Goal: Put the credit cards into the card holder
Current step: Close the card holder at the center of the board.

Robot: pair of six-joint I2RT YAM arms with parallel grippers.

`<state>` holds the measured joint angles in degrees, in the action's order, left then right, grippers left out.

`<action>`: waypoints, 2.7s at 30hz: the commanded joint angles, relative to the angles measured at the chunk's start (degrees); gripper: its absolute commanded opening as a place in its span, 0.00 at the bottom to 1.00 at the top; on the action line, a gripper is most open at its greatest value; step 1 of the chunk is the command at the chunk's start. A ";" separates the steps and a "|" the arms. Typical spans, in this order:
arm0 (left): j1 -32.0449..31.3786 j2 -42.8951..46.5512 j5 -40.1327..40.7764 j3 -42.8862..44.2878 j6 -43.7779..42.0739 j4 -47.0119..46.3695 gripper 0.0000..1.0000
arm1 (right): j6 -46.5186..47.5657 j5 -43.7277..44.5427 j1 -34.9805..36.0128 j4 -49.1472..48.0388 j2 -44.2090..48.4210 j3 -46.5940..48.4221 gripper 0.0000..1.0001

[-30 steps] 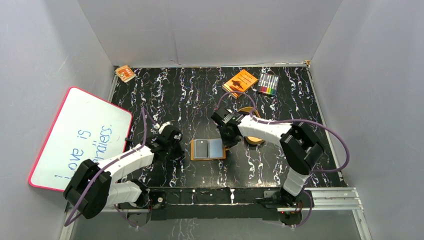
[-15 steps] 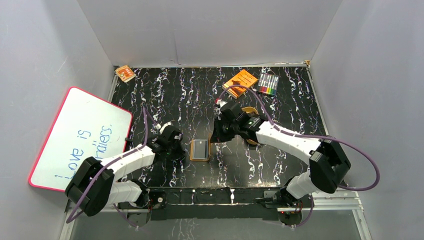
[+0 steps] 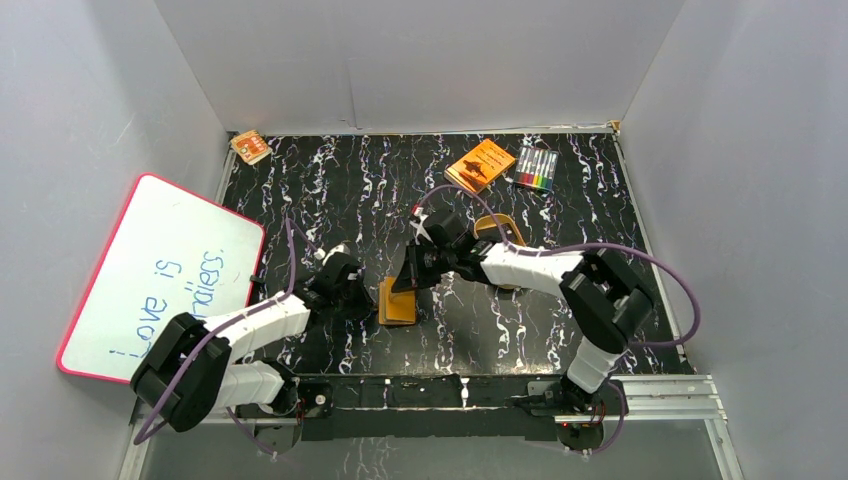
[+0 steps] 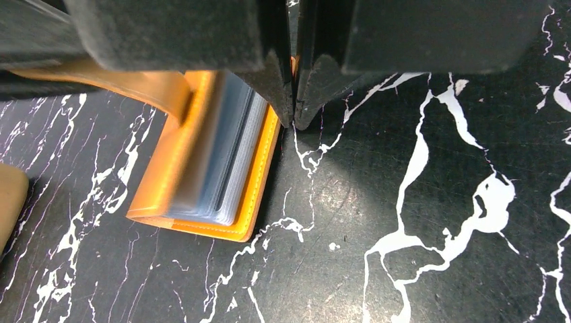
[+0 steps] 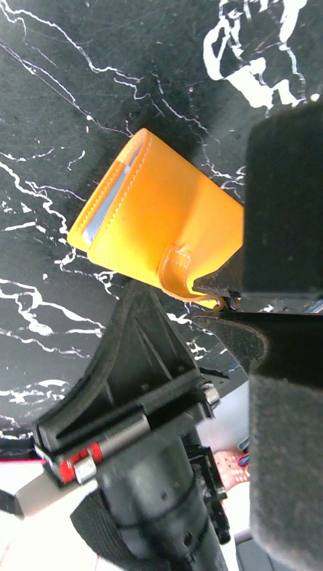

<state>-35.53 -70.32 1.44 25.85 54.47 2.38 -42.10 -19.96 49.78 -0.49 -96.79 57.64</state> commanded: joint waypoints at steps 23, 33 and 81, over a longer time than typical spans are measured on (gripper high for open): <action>-0.13 21.23 12.79 6.46 3.13 23.60 0.32 | 5.98 3.64 1.46 11.78 7.29 4.55 0.84; -0.08 21.50 13.41 12.71 3.44 25.66 0.41 | 4.63 8.30 1.08 8.03 11.34 -3.06 0.50; -0.07 -2.62 8.88 5.96 1.07 13.99 0.34 | 5.42 5.89 7.52 9.20 -1.97 3.60 0.49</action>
<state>-35.53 -72.06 7.95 33.41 56.95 14.26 -36.59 -17.23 57.30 7.07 -103.81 62.60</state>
